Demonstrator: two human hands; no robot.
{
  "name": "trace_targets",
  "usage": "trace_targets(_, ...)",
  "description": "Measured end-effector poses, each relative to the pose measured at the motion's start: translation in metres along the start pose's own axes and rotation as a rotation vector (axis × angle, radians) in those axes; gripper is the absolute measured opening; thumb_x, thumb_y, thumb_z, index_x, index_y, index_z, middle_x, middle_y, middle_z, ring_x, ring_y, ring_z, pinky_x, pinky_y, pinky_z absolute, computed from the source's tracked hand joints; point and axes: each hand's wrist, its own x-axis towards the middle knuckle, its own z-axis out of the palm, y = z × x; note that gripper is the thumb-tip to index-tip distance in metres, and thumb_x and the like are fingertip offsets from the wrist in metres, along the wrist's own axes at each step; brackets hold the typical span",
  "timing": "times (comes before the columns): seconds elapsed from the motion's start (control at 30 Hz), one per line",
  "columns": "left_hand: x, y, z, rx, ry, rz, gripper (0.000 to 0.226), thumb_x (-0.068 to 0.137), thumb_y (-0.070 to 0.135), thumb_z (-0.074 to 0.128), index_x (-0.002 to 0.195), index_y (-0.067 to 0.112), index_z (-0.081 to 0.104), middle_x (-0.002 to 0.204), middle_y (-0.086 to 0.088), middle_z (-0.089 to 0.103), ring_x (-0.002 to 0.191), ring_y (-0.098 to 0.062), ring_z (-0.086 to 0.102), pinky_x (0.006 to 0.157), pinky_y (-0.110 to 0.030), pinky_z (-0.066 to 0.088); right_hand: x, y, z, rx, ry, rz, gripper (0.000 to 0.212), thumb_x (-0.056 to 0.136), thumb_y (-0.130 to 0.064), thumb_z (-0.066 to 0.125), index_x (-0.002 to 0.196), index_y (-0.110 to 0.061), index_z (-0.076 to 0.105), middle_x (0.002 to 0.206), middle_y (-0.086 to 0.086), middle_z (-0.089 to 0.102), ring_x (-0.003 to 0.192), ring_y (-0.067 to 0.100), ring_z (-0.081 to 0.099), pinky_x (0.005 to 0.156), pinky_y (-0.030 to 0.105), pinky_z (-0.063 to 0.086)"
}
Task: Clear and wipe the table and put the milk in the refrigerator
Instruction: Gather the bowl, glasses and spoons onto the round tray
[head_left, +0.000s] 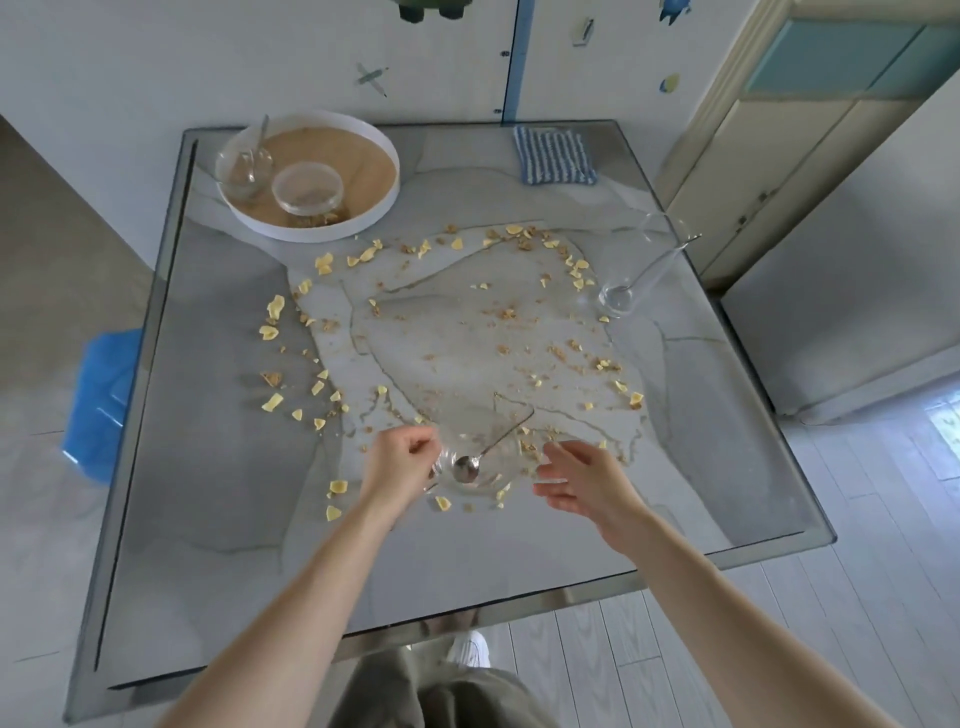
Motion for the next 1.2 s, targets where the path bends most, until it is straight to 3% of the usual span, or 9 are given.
trace_targets(0.13, 0.016, 0.026, -0.018, -0.126, 0.102, -0.023, 0.03, 0.083, 0.004, 0.055, 0.055, 0.007, 0.042, 0.05, 0.002, 0.028, 0.041, -0.006, 0.031, 0.059, -0.027, 0.031, 0.005, -0.026, 0.022, 0.054, -0.074, -0.031, 0.019, 0.092, -0.026, 0.052, 0.109, -0.016, 0.052, 0.095, 0.011, 0.062, 0.082, 0.025, 0.067, 0.078, 0.032, 0.055)
trace_targets(0.27, 0.038, 0.04, -0.042, -0.199, 0.161, -0.046, 0.018, 0.082, 0.005, 0.055, 0.066, 0.014, 0.054, 0.064, -0.006, 0.038, 0.057, -0.015, 0.041, 0.062, -0.03, 0.036, 0.022, -0.062, 0.056, 0.117, -0.078, -0.082, 0.028, 0.09, -0.019, 0.056, 0.116, -0.009, 0.049, 0.082, 0.006, 0.063, 0.076, 0.026, 0.067, 0.082, 0.041, 0.054)
trace_targets(0.33, 0.049, 0.046, -0.05, -0.229, 0.169, -0.044, 0.017, 0.081, 0.004, 0.055, 0.069, 0.015, 0.055, 0.066, -0.007, 0.042, 0.063, -0.015, 0.041, 0.063, -0.031, 0.036, 0.034, -0.077, 0.071, 0.097, -0.017, -0.104, 0.028, 0.09, -0.015, 0.056, 0.114, -0.003, 0.053, 0.077, 0.007, 0.066, 0.073, 0.028, 0.068, 0.081, 0.043, 0.055)
trace_targets(0.5, 0.085, 0.053, -0.084, -0.283, 0.176, -0.078, 0.017, 0.081, 0.005, 0.054, 0.068, 0.014, 0.059, 0.067, -0.008, 0.047, 0.064, -0.016, 0.044, 0.062, -0.031, 0.04, 0.069, -0.117, 0.108, 0.03, 0.059, -0.165, 0.016, 0.091, -0.005, 0.05, 0.102, 0.0, 0.06, 0.087, 0.017, 0.068, 0.058, 0.023, 0.068, 0.058, 0.026, 0.058)
trace_targets(0.6, 0.109, 0.059, -0.106, -0.282, 0.167, -0.073, 0.017, 0.083, 0.009, 0.056, 0.07, 0.009, 0.067, 0.07, -0.012, 0.06, 0.066, -0.02, 0.055, 0.07, -0.034, 0.051, 0.087, -0.142, 0.126, -0.051, 0.057, -0.205, 0.017, 0.092, -0.003, 0.047, 0.093, 0.0, 0.063, 0.075, 0.013, 0.067, 0.052, 0.018, 0.067, 0.052, 0.023, 0.056)
trace_targets(0.73, 0.141, 0.068, -0.13, -0.282, 0.16, -0.056, 0.017, 0.086, 0.016, 0.058, 0.073, 0.024, 0.065, 0.085, -0.009, 0.069, 0.078, -0.021, 0.064, 0.083, -0.041, 0.053, 0.115, -0.174, 0.144, -0.111, 0.059, -0.244, 0.02, 0.091, -0.001, 0.045, 0.085, 0.002, 0.064, 0.067, 0.014, 0.066, 0.048, 0.015, 0.067, 0.051, 0.023, 0.056)
trace_targets(1.0, 0.226, 0.057, -0.174, -0.297, 0.299, -0.141, 0.021, 0.088, 0.018, 0.053, 0.069, 0.019, 0.061, 0.074, -0.008, 0.063, 0.072, -0.028, 0.055, 0.072, -0.037, 0.048, 0.188, -0.252, 0.154, -0.14, 0.047, -0.273, 0.019, 0.09, 0.0, 0.046, 0.073, 0.0, 0.052, 0.054, 0.014, 0.054, 0.041, 0.015, 0.064, 0.046, 0.021, 0.053)
trace_targets(1.1, 0.261, 0.043, -0.19, -0.216, 0.371, -0.193, 0.019, 0.088, 0.018, 0.048, 0.094, 0.01, 0.064, 0.094, -0.015, 0.067, 0.088, -0.034, 0.062, 0.082, -0.037, 0.051, 0.223, -0.282, 0.15, -0.135, 0.075, -0.287, 0.024, 0.089, -0.001, 0.049, 0.065, -0.003, 0.051, 0.049, 0.01, 0.055, 0.047, 0.02, 0.066, 0.051, 0.024, 0.055)
trace_targets(1.2, 0.293, 0.036, -0.201, -0.169, 0.445, -0.224, 0.028, 0.09, 0.021, 0.048, 0.113, 0.008, 0.057, 0.096, -0.013, 0.067, 0.092, -0.03, 0.063, 0.084, -0.041, 0.052, 0.256, -0.313, 0.15, -0.17, 0.091, -0.313, 0.018, 0.09, 0.0, 0.046, 0.074, -0.002, 0.053, 0.057, 0.013, 0.057, 0.049, 0.02, 0.066, 0.046, 0.02, 0.054)
